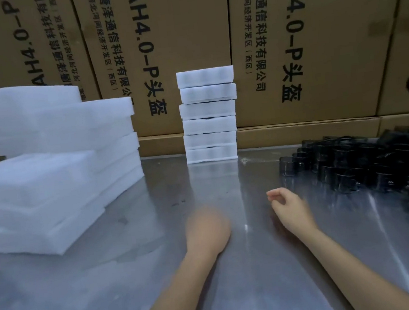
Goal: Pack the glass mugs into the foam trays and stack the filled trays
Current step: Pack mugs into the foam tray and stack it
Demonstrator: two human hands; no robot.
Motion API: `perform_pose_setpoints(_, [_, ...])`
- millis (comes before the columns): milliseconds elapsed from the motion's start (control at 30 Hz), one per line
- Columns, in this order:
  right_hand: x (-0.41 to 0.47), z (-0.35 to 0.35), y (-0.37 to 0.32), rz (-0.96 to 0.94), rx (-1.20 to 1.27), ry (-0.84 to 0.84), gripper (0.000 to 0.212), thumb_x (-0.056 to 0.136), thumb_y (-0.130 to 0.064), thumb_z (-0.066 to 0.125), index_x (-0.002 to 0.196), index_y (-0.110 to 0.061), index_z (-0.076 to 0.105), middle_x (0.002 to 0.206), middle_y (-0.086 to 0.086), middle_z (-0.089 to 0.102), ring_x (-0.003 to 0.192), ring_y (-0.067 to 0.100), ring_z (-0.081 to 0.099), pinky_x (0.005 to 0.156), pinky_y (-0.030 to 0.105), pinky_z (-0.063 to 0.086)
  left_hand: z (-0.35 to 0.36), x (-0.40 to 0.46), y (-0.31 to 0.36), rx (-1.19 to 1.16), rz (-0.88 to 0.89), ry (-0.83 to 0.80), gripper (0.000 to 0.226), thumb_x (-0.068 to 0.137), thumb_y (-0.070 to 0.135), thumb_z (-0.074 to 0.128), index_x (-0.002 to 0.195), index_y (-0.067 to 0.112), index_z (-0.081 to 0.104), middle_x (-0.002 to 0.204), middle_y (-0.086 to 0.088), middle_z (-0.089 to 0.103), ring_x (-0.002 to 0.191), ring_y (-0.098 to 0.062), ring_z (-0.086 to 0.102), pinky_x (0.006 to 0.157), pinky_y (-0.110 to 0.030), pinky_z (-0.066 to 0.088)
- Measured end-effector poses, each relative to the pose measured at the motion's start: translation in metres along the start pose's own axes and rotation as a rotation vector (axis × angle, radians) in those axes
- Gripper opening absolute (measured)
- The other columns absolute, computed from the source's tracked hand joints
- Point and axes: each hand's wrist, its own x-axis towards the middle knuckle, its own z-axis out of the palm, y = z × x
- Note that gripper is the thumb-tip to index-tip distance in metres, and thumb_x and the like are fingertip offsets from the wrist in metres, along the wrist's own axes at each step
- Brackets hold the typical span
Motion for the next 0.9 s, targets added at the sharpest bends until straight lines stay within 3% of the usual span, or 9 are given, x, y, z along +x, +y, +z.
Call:
perform_pose_setpoints(100, [-0.023, -0.007, 0.000, -0.060, -0.094, -0.041, 0.028, 0.089, -0.011, 0.052, 0.111, -0.023, 0.063, 0.109, -0.005, 0.067, 0.105, 0.016, 0.060, 0.085, 0.028, 0.044, 0.000, -0.026, -0.001, -0.004, 0.146, 0.007, 0.038, 0.096, 0.038, 0.035, 0.122, 0.017, 0.052, 0.129, -0.004, 0.049, 0.126, -0.022, 0.040, 0.102, -0.033, 0.030])
perform_pose_setpoints(267, [-0.043, -0.005, -0.005, -0.178, -0.394, -0.148, 0.025, 0.092, -0.020, 0.048, 0.112, -0.029, 0.060, 0.116, -0.010, 0.060, 0.111, 0.014, 0.052, 0.085, 0.029, 0.043, -0.013, -0.049, -0.016, -0.055, 0.369, -0.042, 0.044, 0.095, 0.041, 0.040, 0.133, 0.021, 0.049, 0.142, 0.002, 0.045, 0.130, -0.017, 0.037, 0.106, -0.028, 0.029])
perform_pose_setpoints(367, [-0.044, -0.005, -0.007, -0.185, -0.422, -0.159, 0.023, 0.093, -0.023, 0.046, 0.109, -0.032, 0.060, 0.117, -0.013, 0.058, 0.113, 0.013, 0.048, 0.085, 0.029, 0.043, -0.031, -0.041, -0.039, 0.093, 0.428, 0.023, 0.041, 0.093, 0.041, 0.041, 0.124, 0.019, 0.054, 0.132, 0.000, 0.051, 0.122, -0.021, 0.046, 0.101, -0.031, 0.035])
perform_pose_setpoints(467, [-0.043, -0.005, -0.009, -0.195, -0.431, -0.144, 0.022, 0.094, -0.022, 0.046, 0.106, -0.032, 0.061, 0.116, -0.014, 0.058, 0.112, 0.012, 0.048, 0.085, 0.030, 0.044, -0.063, -0.016, -0.076, 0.408, 0.261, 0.133, 0.050, 0.091, 0.041, 0.041, 0.136, 0.019, 0.042, 0.147, -0.002, 0.035, 0.135, -0.021, 0.031, 0.112, -0.039, 0.019])
perform_pose_setpoints(533, [-0.043, -0.005, -0.009, -0.202, -0.437, -0.139, 0.021, 0.095, -0.023, 0.045, 0.106, -0.033, 0.061, 0.116, -0.015, 0.058, 0.110, 0.012, 0.048, 0.083, 0.030, 0.044, -0.092, 0.002, -0.102, 0.576, 0.051, 0.158, 0.061, 0.091, 0.040, 0.042, 0.144, 0.016, 0.026, 0.154, -0.006, 0.020, 0.141, -0.026, 0.016, 0.113, -0.046, 0.009])
perform_pose_setpoints(633, [-0.042, -0.005, -0.009, -0.198, -0.447, -0.141, 0.021, 0.095, -0.023, 0.044, 0.105, -0.034, 0.060, 0.114, -0.015, 0.057, 0.109, 0.011, 0.047, 0.078, 0.028, 0.042, -0.136, 0.023, -0.128, 0.526, -0.363, 0.192, 0.078, 0.090, 0.046, 0.045, 0.148, 0.010, 0.009, 0.157, -0.012, 0.002, 0.143, -0.037, -0.003, 0.114, -0.051, -0.003])
perform_pose_setpoints(767, [-0.043, -0.005, -0.009, -0.191, -0.439, -0.141, 0.021, 0.095, -0.023, 0.044, 0.104, -0.034, 0.060, 0.113, -0.015, 0.057, 0.108, 0.010, 0.047, 0.076, 0.027, 0.040, -0.168, 0.031, -0.153, 0.539, -0.604, 0.223, 0.083, 0.089, 0.048, 0.046, 0.149, 0.009, 0.005, 0.156, -0.019, 0.002, 0.142, -0.044, 0.002, 0.114, -0.052, -0.004])
perform_pose_setpoints(900, [-0.043, -0.005, -0.012, -0.192, -0.440, -0.140, 0.021, 0.095, -0.023, 0.045, 0.104, -0.034, 0.060, 0.112, -0.015, 0.058, 0.108, 0.010, 0.047, 0.075, 0.026, 0.038, -0.171, 0.021, -0.178, 0.594, -0.652, 0.180, 0.070, 0.088, 0.034, 0.050, 0.146, 0.016, 0.014, 0.148, -0.017, 0.017, 0.133, -0.040, 0.022, 0.113, -0.049, 0.011])
